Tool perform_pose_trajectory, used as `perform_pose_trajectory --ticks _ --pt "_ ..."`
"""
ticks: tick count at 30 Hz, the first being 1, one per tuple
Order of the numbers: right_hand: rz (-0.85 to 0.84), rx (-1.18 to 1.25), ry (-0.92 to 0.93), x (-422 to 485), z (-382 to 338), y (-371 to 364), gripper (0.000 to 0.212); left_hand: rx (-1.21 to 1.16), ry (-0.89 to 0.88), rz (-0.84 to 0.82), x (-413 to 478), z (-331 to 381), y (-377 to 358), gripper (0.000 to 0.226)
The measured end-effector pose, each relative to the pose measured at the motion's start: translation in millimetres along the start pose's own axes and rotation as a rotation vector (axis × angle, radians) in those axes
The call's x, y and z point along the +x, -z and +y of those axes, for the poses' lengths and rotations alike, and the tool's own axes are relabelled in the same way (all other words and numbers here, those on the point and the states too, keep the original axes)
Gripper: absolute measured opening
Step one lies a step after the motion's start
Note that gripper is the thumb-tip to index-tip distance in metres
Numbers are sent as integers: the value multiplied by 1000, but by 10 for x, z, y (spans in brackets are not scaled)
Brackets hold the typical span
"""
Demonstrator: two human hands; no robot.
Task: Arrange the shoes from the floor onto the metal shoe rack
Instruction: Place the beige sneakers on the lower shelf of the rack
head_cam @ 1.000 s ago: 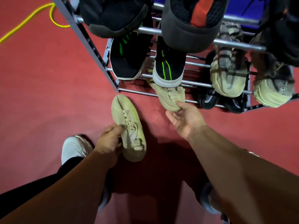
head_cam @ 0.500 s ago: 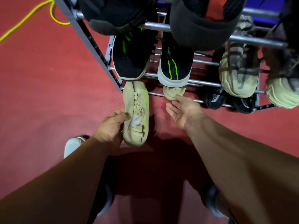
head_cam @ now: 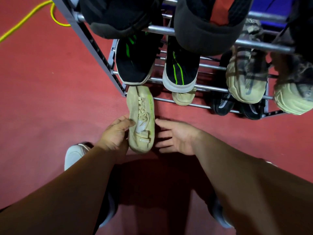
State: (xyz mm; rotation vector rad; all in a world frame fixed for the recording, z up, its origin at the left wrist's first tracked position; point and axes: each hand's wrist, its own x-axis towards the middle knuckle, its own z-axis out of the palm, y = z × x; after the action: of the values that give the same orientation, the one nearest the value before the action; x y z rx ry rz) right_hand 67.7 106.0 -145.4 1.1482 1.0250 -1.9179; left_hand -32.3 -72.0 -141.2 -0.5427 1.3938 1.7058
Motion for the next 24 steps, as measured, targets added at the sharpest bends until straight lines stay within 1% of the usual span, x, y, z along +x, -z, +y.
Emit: perform_pose_trajectory --ticks 2,4,5,6,7,9,10,12,14,16,18,20,22,24 --pt "-73 -31 15 -6 46 -67 55 17 -9 -28 -3 13 -30 24" --pt "-36 3 90 2 61 -110 40 34 16 -42 -17 32 -51 32" --pt "-17 37 133 6 60 -112 38 34 45 -46 -8 32 -45 38" --pt "-2 65 162 -5 52 -105 38 38 76 -49 -1 35 -39 40" --pt "23 58 178 -17 42 -78 39 40 93 -28 7 55 -23 35" --pt "84 -35 170 -53 36 28 40 -28 89 75 33 133 20 20" --pt "107 -85 157 -68 30 97 41 -75 66 126 55 181 58 20" --pt "138 -158 160 -91 4 214 41 -83 42 211 81 242 128 24" --pt "174 -154 225 -109 -56 233 38 -8 9 295 104 225 264 21" --pt "255 -57 332 -66 -137 201 32 60 -26 348 136 164 449 18" --pt "297 150 419 21 -230 163 21 58 7 270 122 85 595 35" --pt "268 385 482 77 -355 135 16 74 103 161 54 -2 660 35" --pt "234 549 521 73 -482 106 12 135 164 15 2 -98 699 38" --pt "257 594 499 29 -571 62 25 127 176 -102 -25 -148 728 43"
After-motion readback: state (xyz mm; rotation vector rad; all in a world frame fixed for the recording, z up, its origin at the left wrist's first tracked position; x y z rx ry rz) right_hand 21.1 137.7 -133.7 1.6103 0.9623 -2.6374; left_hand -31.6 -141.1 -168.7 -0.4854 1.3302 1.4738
